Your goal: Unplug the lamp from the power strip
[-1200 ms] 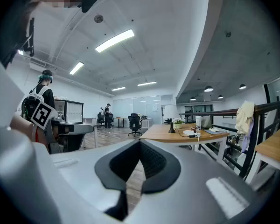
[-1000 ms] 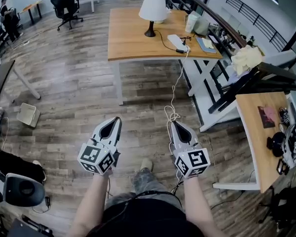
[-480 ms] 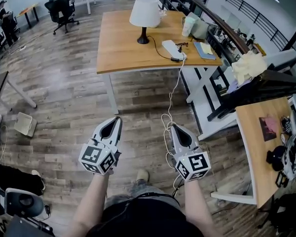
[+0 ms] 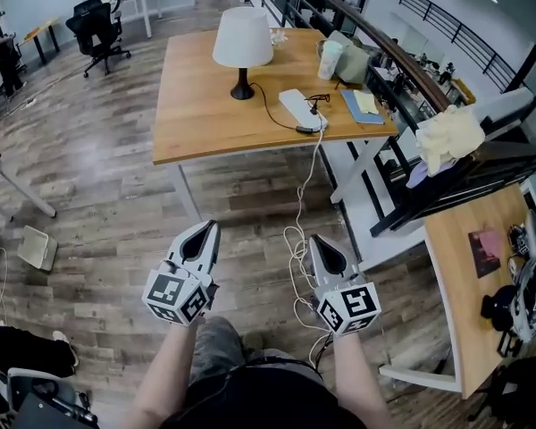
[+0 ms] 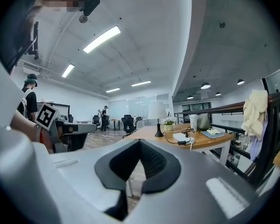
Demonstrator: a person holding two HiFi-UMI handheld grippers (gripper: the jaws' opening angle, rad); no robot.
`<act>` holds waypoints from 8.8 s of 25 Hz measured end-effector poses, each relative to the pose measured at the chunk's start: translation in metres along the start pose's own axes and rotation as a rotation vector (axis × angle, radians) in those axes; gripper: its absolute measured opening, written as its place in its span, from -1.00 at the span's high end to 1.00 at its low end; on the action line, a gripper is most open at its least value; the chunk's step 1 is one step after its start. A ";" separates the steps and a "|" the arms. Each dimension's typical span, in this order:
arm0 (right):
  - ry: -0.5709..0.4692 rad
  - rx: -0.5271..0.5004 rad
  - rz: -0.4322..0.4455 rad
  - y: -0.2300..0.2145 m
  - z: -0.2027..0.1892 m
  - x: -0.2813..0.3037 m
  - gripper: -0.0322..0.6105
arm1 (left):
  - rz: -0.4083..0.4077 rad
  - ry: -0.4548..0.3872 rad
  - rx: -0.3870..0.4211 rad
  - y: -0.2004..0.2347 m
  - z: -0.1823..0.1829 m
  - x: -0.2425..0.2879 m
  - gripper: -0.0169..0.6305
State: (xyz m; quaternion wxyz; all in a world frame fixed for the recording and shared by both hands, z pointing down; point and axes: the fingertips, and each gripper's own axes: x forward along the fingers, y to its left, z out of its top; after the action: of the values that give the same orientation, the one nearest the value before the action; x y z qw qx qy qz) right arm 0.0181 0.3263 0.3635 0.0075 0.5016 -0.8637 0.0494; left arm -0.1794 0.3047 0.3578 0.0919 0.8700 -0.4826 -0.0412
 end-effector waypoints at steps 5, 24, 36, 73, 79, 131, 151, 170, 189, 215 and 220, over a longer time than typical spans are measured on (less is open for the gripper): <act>0.016 0.030 0.008 -0.014 -0.007 0.028 0.88 | 0.001 0.020 -0.015 0.017 -0.006 0.027 0.96; 0.024 0.080 -0.124 -0.104 0.007 0.188 0.88 | -0.183 0.059 0.021 0.109 0.019 0.213 0.96; 0.047 0.095 -0.200 -0.135 -0.001 0.256 0.88 | -0.298 0.096 -0.009 0.145 0.007 0.295 0.96; 0.267 0.034 -0.111 -0.331 -0.046 0.357 0.86 | -0.330 0.279 0.003 0.078 -0.082 0.513 0.96; 0.333 0.015 -0.030 -0.343 -0.058 0.378 0.62 | -0.272 0.313 0.045 0.086 -0.093 0.532 0.96; 0.510 0.036 0.008 -0.349 -0.083 0.409 0.66 | -0.287 0.575 0.496 0.082 -0.134 0.577 0.96; 0.542 -0.100 -0.002 -0.343 -0.079 0.411 0.67 | -0.264 0.584 0.551 0.081 -0.134 0.572 0.96; 0.565 -0.233 -0.003 -0.335 -0.076 0.411 0.67 | -0.247 0.587 0.580 0.080 -0.135 0.573 0.96; 0.432 -0.128 0.030 -0.333 -0.046 0.413 0.68 | -0.229 0.578 0.573 0.082 -0.134 0.572 0.96; 0.543 0.037 -0.245 -0.403 -0.078 0.389 0.58 | -0.170 0.480 0.612 0.092 -0.100 0.556 0.96; 0.513 0.034 -0.266 -0.404 -0.069 0.385 0.56 | -0.156 0.457 0.565 0.094 -0.094 0.555 0.96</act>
State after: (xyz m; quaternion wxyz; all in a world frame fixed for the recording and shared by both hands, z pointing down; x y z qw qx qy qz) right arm 0.1753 -0.1993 0.4873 0.2236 0.5816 -0.7593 0.1875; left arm 0.0515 -0.2027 0.4779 -0.0497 0.8821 -0.3740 0.2820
